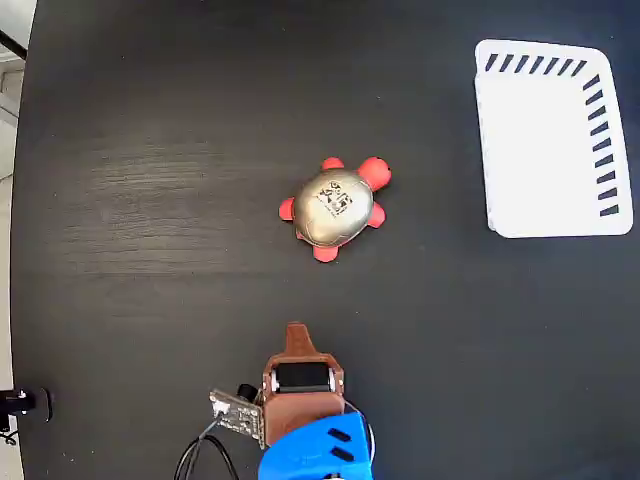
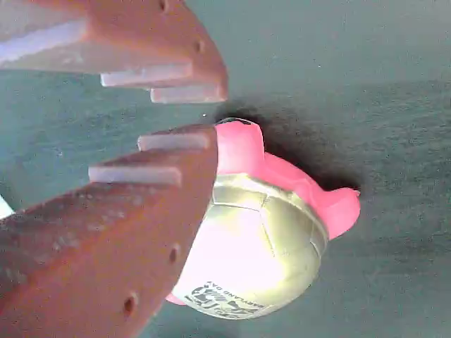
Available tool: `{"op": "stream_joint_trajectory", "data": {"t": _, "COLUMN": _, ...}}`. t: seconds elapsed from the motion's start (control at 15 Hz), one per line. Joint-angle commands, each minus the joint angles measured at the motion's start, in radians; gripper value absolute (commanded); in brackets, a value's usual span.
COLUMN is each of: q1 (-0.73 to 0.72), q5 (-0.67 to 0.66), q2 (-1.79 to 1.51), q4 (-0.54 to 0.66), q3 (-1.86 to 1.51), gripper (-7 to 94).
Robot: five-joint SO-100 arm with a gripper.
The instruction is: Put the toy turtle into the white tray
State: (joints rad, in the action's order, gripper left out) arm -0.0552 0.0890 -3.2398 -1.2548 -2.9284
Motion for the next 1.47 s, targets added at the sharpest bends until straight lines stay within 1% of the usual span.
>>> {"op": "stream_joint_trajectory", "data": {"t": 0.0, "q1": -0.002, "q5": 0.005, "q2": -0.009, "q4": -0.011, "q3": 0.005, "gripper": 0}}
{"op": "stream_joint_trajectory", "data": {"t": 0.93, "q1": -0.002, "q5": 0.005, "q2": -0.009, "q4": -0.011, "q3": 0.005, "gripper": 0}}
{"op": "stream_joint_trajectory", "data": {"t": 1.07, "q1": -0.018, "q5": -0.009, "q2": -0.009, "q4": -0.011, "q3": 0.005, "gripper": 0}}
{"op": "stream_joint_trajectory", "data": {"t": 1.13, "q1": -0.018, "q5": -0.009, "q2": 0.002, "q4": -0.002, "q3": 0.006, "gripper": 0}}
{"op": "stream_joint_trajectory", "data": {"t": 1.27, "q1": -0.003, "q5": 0.0, "q2": 0.147, "q4": 0.064, "q3": 0.031, "gripper": 0}}
{"op": "stream_joint_trajectory", "data": {"t": 1.4, "q1": 0.012, "q5": 0.003, "q2": 0.354, "q4": 0.166, "q3": 0.087, "gripper": 0}}
